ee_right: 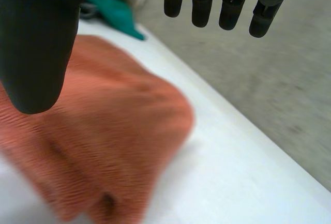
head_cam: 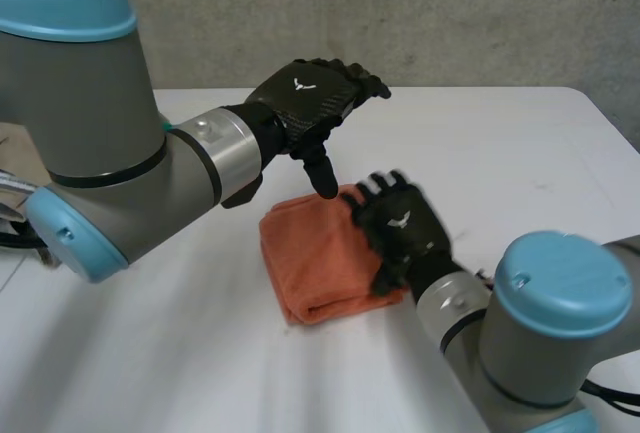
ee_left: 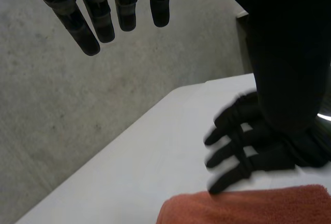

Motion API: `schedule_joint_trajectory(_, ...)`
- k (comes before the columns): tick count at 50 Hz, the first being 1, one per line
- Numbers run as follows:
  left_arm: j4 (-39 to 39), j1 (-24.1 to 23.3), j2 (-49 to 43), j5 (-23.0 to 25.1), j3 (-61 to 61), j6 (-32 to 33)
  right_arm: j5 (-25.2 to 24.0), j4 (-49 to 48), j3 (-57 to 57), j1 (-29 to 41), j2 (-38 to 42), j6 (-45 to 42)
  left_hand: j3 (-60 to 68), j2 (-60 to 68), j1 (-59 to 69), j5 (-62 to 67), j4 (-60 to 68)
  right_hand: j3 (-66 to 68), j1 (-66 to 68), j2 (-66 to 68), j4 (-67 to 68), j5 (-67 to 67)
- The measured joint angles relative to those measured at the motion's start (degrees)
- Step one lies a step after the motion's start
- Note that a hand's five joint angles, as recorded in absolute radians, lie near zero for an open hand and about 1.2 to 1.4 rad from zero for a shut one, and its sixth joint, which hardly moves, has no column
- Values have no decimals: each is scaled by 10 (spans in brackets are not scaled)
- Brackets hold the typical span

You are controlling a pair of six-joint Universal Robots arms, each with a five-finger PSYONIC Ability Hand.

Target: Fold the laundry.

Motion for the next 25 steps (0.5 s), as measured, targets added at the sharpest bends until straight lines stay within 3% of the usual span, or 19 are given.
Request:
schedule_joint_trajectory(6,6,-1,17,11,-9,8,35,41,-17,-39,-5,122,0,0,0,0,0,0,0,0,0,0)
schedule_joint_trajectory(13,7,1,22,12,-18,4,-16,122,-41,-72,54,252,0,0,0,0,0,0,0,0,0,0)
schedule_joint_trajectory(22,10,4,24,12,-33,3,-41,97,-64,-60,119,252,0,0,0,0,0,28,21,27,27,26)
schedule_joint_trajectory(25,11,5,26,12,-38,3,-31,75,-74,-54,131,243,0,0,0,0,0,177,169,181,167,163)
